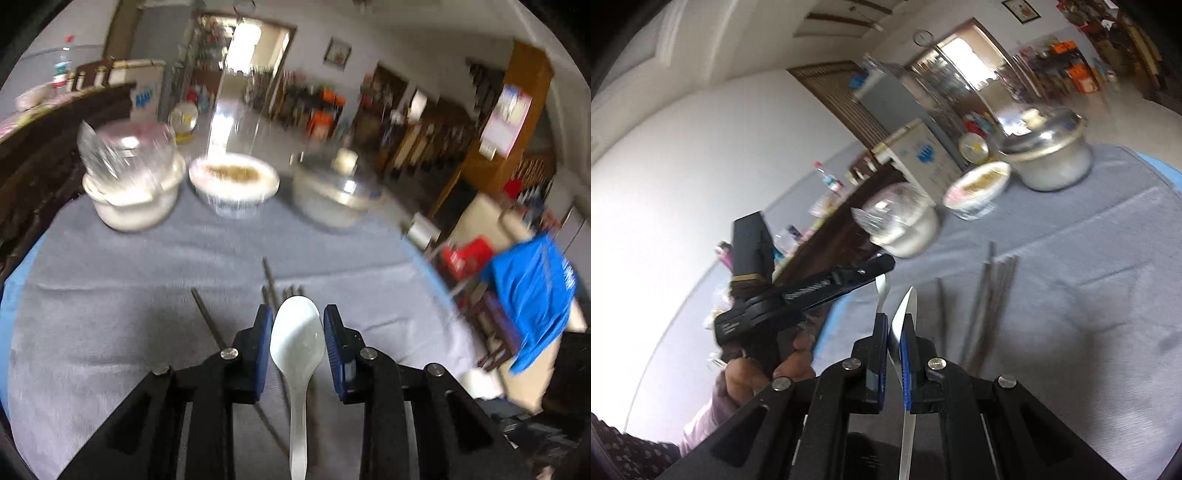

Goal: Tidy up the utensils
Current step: 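Lower both spoons into the dark utensil holder and open both grippers, then move both grippers back over the dark chopsticks on the cloth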

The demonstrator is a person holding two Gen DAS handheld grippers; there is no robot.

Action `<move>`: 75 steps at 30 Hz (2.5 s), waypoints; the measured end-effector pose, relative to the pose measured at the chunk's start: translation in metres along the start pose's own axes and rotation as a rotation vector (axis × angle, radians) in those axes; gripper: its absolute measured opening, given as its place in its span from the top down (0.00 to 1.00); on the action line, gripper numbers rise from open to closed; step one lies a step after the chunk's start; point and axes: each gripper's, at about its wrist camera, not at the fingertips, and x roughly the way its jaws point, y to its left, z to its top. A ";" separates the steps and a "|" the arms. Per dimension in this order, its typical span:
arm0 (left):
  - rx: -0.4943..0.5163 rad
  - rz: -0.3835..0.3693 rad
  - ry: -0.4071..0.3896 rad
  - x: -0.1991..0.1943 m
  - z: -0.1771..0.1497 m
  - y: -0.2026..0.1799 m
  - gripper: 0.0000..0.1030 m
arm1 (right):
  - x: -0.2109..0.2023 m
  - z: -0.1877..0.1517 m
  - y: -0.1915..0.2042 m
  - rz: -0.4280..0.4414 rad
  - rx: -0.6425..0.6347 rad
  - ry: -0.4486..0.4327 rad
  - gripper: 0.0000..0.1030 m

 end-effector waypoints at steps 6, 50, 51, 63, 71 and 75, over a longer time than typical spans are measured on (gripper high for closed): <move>-0.115 -0.038 -0.181 -0.068 -0.023 -0.004 0.71 | -0.003 -0.014 0.025 0.059 0.019 -0.119 0.93; -0.128 0.157 -0.261 -0.132 -0.124 0.005 0.62 | -0.044 -0.066 0.036 -0.188 -0.083 -0.232 0.92; -0.120 0.193 -0.260 -0.132 -0.124 0.005 0.58 | -0.044 -0.065 0.034 -0.197 -0.079 -0.226 0.92; -0.050 0.501 -0.207 -0.131 -0.113 0.008 0.38 | -0.053 -0.058 0.023 -0.260 -0.034 -0.191 0.64; -0.039 0.572 -0.138 -0.120 -0.114 0.020 0.38 | -0.049 -0.055 0.021 -0.284 -0.028 -0.169 0.64; -0.037 0.582 -0.097 -0.112 -0.114 0.025 0.38 | -0.044 -0.053 0.018 -0.307 -0.025 -0.147 0.64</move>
